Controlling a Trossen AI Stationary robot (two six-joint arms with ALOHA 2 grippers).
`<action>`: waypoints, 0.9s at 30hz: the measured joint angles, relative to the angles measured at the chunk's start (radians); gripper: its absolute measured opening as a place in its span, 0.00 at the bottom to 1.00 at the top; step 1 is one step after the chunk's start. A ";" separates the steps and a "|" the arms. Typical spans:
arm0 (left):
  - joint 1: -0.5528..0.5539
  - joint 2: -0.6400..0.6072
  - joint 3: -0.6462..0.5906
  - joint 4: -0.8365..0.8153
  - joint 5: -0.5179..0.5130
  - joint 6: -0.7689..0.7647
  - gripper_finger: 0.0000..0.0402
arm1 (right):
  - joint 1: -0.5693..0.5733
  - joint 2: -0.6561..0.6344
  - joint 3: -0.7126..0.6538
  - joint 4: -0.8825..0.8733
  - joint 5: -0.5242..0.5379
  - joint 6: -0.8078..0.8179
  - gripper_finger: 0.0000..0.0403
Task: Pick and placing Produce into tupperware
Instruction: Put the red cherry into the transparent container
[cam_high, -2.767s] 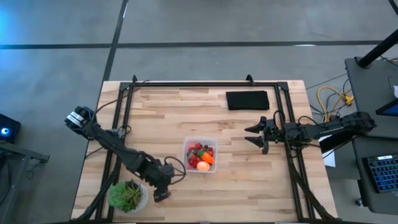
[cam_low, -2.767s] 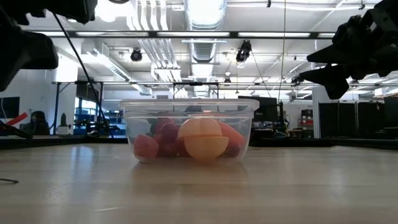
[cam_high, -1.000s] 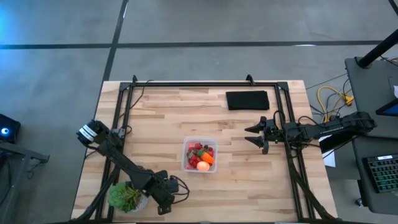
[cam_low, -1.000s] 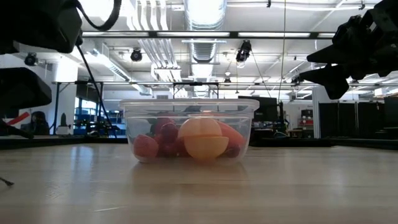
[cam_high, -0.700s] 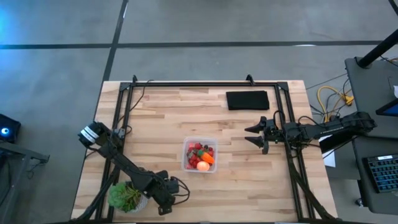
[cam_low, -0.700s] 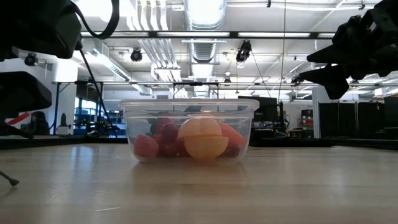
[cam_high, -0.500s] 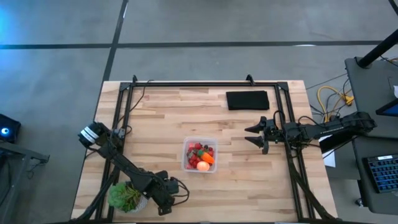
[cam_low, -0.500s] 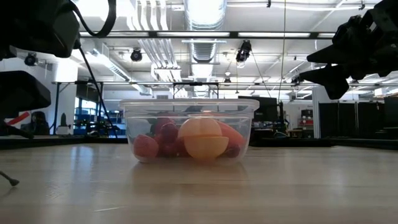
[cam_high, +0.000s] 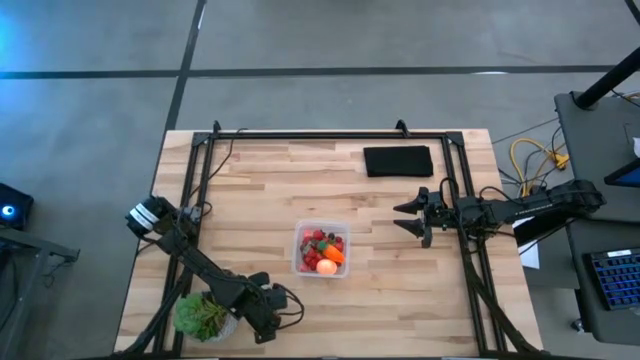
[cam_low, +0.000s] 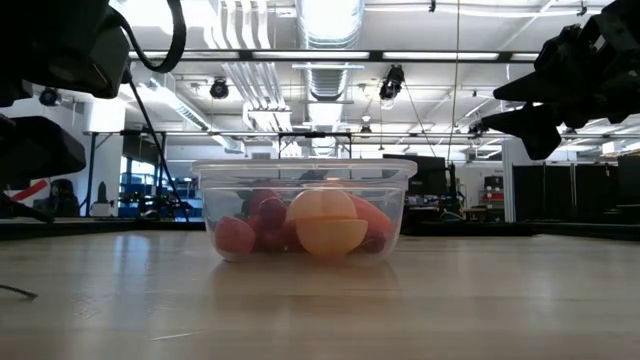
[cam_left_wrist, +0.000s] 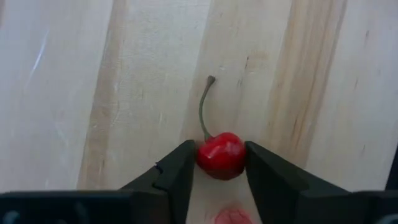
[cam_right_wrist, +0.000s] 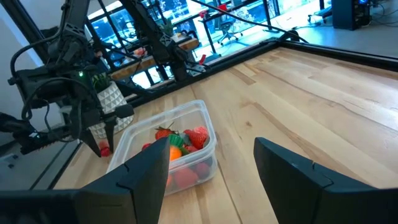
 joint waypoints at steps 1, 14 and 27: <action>0.000 0.000 -0.001 -0.001 -0.001 0.000 0.31 | 0.000 0.000 0.000 0.000 0.000 0.000 0.56; 0.005 -0.104 0.065 -0.111 -0.150 0.012 0.21 | 0.000 0.000 0.000 0.000 0.000 0.000 0.56; 0.244 -0.232 0.128 -0.152 -0.309 0.392 0.20 | 0.000 0.000 0.000 0.000 0.000 0.000 0.56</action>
